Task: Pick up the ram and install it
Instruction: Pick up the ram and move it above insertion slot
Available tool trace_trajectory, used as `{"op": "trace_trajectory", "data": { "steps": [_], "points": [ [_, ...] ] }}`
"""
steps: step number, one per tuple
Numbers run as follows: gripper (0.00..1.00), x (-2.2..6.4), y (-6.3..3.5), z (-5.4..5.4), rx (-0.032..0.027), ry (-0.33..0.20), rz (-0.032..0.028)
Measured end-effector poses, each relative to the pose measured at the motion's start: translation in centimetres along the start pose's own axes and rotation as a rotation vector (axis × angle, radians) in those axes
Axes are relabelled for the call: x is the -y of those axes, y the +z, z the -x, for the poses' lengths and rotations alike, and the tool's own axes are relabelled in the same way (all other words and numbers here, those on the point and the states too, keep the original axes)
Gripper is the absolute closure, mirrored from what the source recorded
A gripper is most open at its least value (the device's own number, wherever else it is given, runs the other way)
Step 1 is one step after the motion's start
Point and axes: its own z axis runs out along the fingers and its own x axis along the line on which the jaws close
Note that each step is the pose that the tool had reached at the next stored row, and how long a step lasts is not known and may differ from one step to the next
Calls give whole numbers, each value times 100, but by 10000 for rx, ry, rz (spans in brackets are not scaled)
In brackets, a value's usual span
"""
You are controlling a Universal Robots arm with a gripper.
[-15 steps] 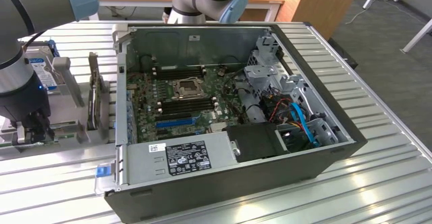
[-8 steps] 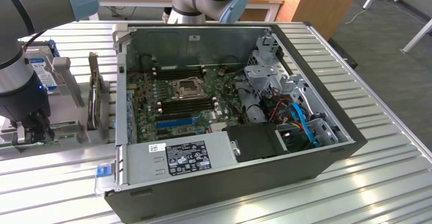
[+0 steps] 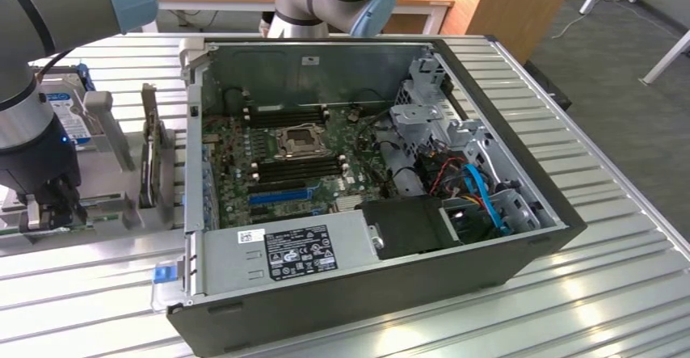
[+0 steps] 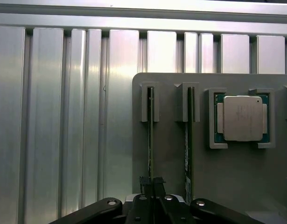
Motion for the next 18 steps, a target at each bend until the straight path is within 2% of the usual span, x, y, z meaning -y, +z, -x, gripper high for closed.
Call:
{"op": "trace_trajectory", "data": {
  "steps": [8,18],
  "points": [
    [87,0,-5,-1,0,0,0],
    [87,-4,-83,1,0,0,-1]
  ]
}}
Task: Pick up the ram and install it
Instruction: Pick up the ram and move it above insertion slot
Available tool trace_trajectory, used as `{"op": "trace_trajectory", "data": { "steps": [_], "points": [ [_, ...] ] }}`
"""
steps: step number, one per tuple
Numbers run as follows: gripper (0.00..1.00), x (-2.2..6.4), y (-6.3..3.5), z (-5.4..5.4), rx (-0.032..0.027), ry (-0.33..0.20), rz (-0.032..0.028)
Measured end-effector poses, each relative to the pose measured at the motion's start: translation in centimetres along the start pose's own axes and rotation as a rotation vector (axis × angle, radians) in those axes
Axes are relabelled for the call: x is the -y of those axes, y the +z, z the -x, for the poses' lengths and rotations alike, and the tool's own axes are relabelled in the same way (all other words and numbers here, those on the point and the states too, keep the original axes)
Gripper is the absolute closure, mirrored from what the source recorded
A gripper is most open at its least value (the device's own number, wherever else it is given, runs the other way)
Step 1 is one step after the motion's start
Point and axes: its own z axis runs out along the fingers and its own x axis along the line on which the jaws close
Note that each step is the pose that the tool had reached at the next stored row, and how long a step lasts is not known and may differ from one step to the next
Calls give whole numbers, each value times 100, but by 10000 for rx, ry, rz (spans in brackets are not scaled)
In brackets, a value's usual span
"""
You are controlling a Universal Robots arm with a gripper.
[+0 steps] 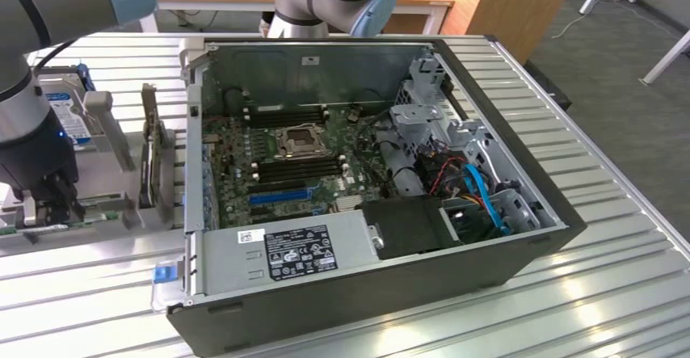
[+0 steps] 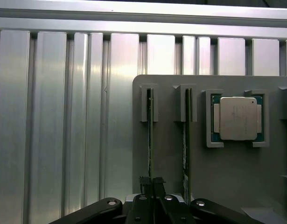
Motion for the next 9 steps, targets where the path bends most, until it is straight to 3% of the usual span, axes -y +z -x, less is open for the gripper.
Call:
{"op": "trace_trajectory", "data": {
  "steps": [9],
  "points": [
    [88,0,-2,0,0,-1,1]
  ]
}}
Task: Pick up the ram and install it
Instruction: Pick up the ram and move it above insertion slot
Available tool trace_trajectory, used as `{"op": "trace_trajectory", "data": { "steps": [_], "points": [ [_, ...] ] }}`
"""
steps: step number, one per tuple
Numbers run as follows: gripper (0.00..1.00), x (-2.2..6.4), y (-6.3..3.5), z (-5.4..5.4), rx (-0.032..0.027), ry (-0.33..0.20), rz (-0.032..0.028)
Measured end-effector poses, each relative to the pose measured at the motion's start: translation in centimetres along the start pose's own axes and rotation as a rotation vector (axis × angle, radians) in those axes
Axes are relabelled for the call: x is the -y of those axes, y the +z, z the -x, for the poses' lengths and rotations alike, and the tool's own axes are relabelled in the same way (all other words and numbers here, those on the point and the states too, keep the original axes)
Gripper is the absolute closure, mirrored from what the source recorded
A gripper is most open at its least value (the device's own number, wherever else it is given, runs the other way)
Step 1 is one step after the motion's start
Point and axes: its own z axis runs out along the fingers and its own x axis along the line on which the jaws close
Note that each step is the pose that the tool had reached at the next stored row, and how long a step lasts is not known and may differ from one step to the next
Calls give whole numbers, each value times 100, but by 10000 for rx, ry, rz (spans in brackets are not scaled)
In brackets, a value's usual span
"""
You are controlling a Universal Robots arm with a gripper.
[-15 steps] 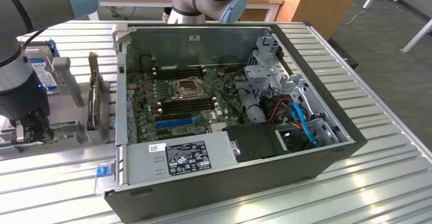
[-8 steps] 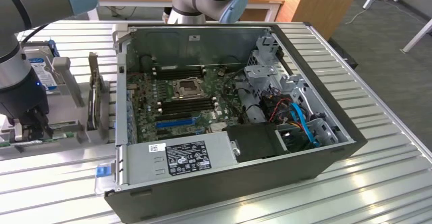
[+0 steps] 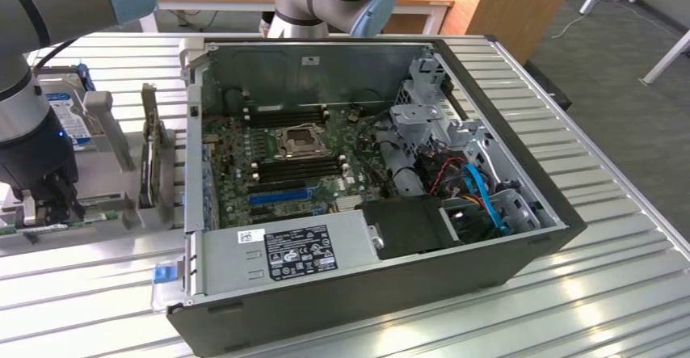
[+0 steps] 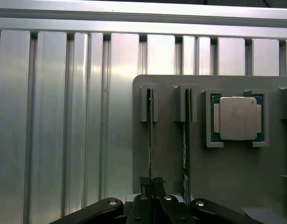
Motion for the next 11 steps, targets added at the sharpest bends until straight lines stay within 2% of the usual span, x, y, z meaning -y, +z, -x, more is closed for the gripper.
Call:
{"op": "trace_trajectory", "data": {
  "steps": [5,11],
  "points": [
    [88,0,-2,0,2,1,-1],
    [88,4,-51,1,30,-1,0]
  ]
}}
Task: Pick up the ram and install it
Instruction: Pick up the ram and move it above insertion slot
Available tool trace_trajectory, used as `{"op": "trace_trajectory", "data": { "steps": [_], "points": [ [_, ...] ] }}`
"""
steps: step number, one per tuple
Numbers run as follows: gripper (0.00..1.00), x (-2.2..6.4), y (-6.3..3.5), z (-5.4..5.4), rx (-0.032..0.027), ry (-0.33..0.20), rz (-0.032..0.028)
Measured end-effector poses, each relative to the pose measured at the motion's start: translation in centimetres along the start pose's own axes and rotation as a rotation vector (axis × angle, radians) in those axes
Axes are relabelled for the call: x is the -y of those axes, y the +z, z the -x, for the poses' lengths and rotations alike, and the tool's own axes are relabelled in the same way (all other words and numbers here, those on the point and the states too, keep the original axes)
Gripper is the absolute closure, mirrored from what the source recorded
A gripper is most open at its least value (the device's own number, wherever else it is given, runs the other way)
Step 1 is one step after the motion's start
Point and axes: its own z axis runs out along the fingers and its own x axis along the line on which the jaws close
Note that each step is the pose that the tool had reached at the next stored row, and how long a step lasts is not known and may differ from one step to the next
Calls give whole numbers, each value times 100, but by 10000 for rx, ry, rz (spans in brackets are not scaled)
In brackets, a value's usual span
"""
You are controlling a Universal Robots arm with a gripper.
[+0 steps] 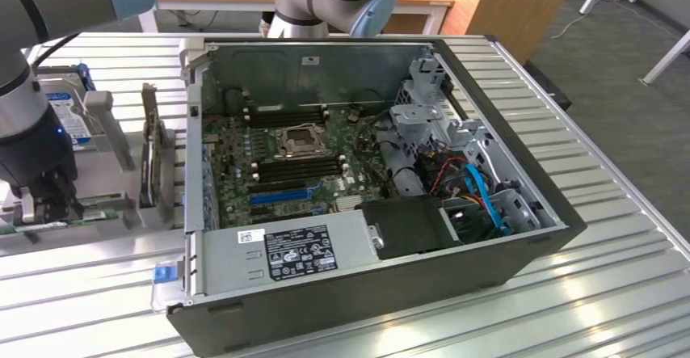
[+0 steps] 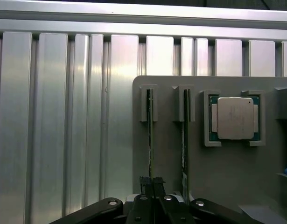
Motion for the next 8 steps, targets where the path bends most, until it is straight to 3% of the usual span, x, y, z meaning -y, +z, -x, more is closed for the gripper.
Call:
{"op": "trace_trajectory", "data": {
  "steps": [8],
  "points": [
    [88,9,-90,2,9,0,0]
  ]
}}
